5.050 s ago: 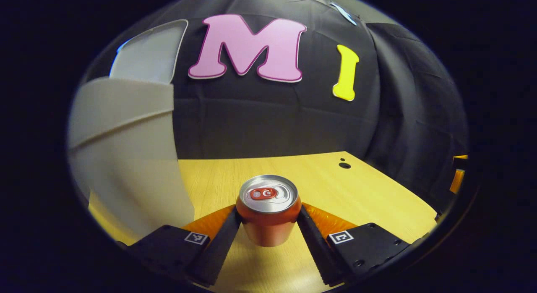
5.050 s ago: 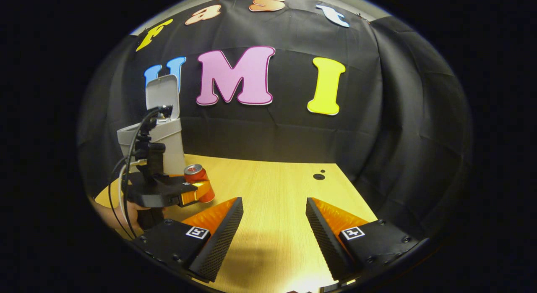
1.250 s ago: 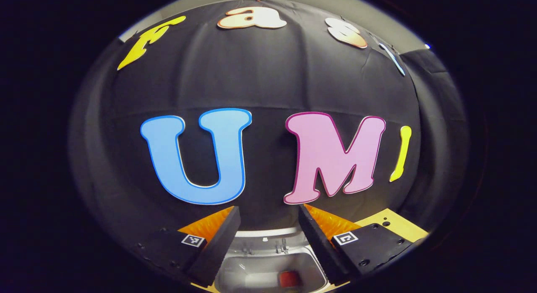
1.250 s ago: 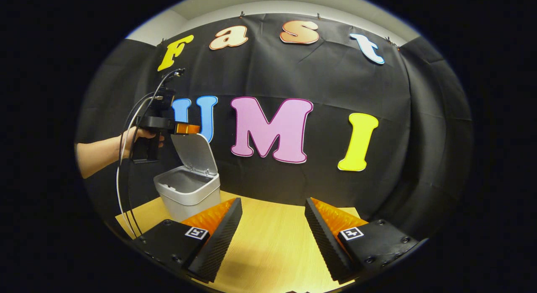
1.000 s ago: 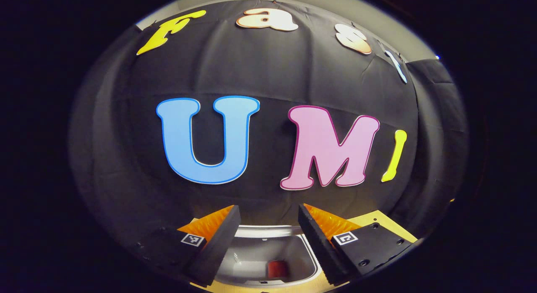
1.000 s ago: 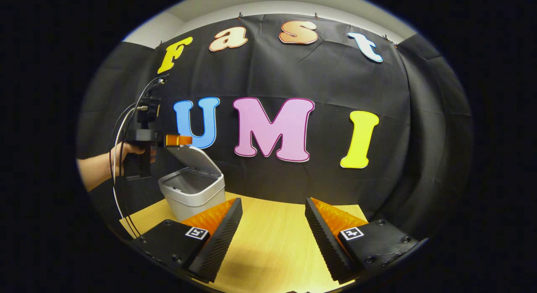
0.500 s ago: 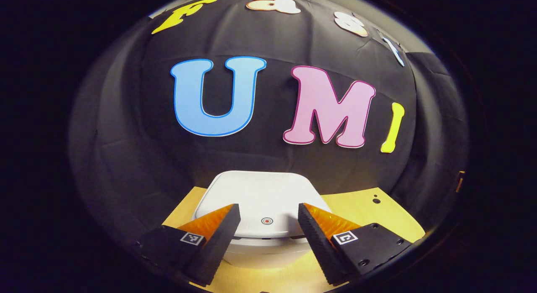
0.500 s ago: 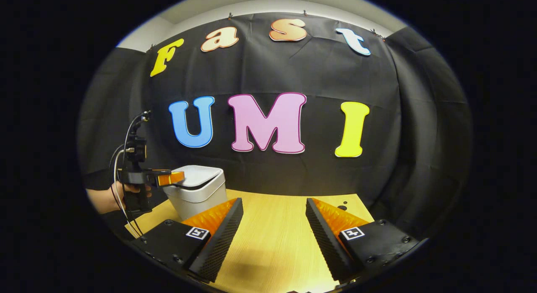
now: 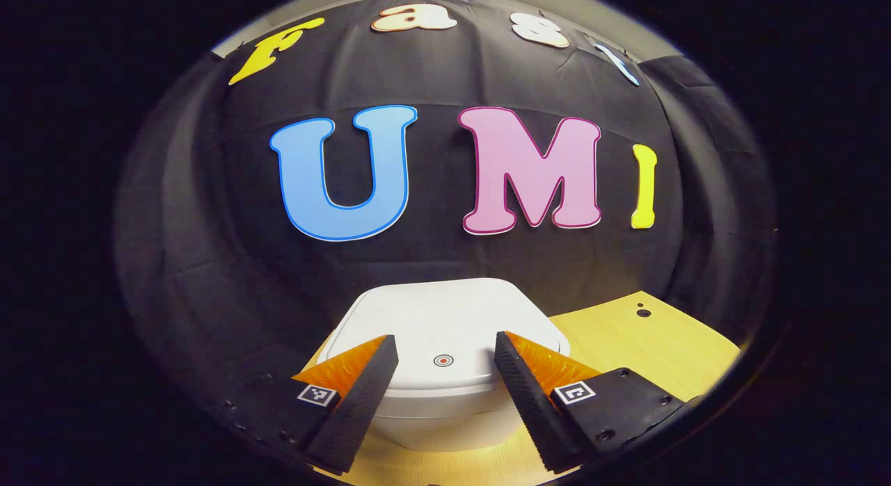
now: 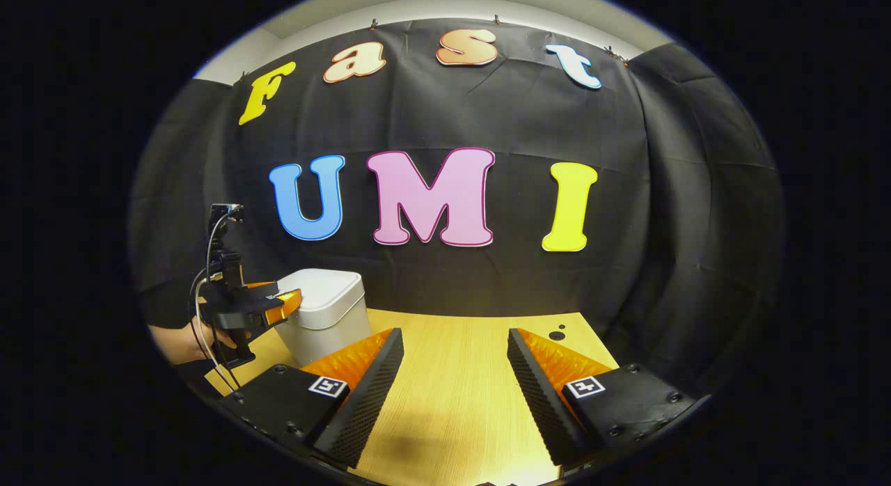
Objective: Press the lid of the desktop garbage bin to open it, pick up the crumpled paper on the desktop and throw it into the bin, then pick up the pop can on the desktop and drop it into the bin, and finally close the garbage bin lid.
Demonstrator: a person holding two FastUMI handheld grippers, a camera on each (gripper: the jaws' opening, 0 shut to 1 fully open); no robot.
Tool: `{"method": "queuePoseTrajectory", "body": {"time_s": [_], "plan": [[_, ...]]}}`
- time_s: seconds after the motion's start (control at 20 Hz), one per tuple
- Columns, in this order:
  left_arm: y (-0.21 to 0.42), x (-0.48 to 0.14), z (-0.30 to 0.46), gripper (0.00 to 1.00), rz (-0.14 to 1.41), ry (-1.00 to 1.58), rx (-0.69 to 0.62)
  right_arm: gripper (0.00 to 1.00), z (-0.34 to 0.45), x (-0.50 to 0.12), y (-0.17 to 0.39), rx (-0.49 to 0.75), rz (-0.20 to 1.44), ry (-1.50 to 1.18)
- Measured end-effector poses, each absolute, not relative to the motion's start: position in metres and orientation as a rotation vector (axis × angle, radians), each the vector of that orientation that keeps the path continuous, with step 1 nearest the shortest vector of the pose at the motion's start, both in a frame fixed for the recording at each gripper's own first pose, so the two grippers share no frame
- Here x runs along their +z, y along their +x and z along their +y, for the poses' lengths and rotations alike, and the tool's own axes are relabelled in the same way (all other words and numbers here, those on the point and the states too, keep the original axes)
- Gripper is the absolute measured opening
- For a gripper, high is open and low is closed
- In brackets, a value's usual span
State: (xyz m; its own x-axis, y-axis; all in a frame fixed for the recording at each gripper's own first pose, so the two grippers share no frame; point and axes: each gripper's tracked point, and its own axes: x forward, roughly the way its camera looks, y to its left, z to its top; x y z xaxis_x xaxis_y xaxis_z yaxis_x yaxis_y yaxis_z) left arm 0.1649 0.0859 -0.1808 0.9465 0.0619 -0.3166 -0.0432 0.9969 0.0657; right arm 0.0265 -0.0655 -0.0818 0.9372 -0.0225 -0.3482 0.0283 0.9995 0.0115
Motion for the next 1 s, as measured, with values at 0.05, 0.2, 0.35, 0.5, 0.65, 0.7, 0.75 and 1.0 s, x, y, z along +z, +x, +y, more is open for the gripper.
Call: {"method": "queuePoseTrajectory", "body": {"time_s": [0.05,0.2,0.35,0.5,0.65,0.7,0.75,1.0], "plan": [[0.163,-0.181,0.086,0.98,0.318,0.059,0.05,0.98,-0.064,-0.084,0.025,-0.027,0.361,0.019],[0.165,-0.176,0.087,0.98,0.274,0.046,0.059,0.98,-0.058,-0.092,0.022,-0.02,0.373,0.031],[0.158,-0.169,0.081,0.96,0.3,0.036,0.082,0.98,-0.055,-0.09,0.024,-0.009,0.366,0.027],[0.14,-0.121,0.061,0.95,0.21,0.04,0.087,0.98,-0.055,-0.082,0.029,0.007,0.343,0.027],[0.11,-0.074,0.031,0.95,0.127,0.048,0.089,0.98,-0.055,-0.08,0.032,0.026,0.315,0.017],[0.098,-0.062,0.02,0.95,0.112,0.042,0.084,0.97,-0.054,-0.08,0.032,0.034,0.305,0.006],[0.088,-0.05,0.008,0.95,0.093,0.034,0.08,0.97,-0.054,-0.08,0.032,0.047,0.299,-0.005],[0.042,-0.014,-0.031,0.94,0.024,0.054,0.106,0.97,-0.056,-0.086,0.025,0.116,0.289,0.017]]}}
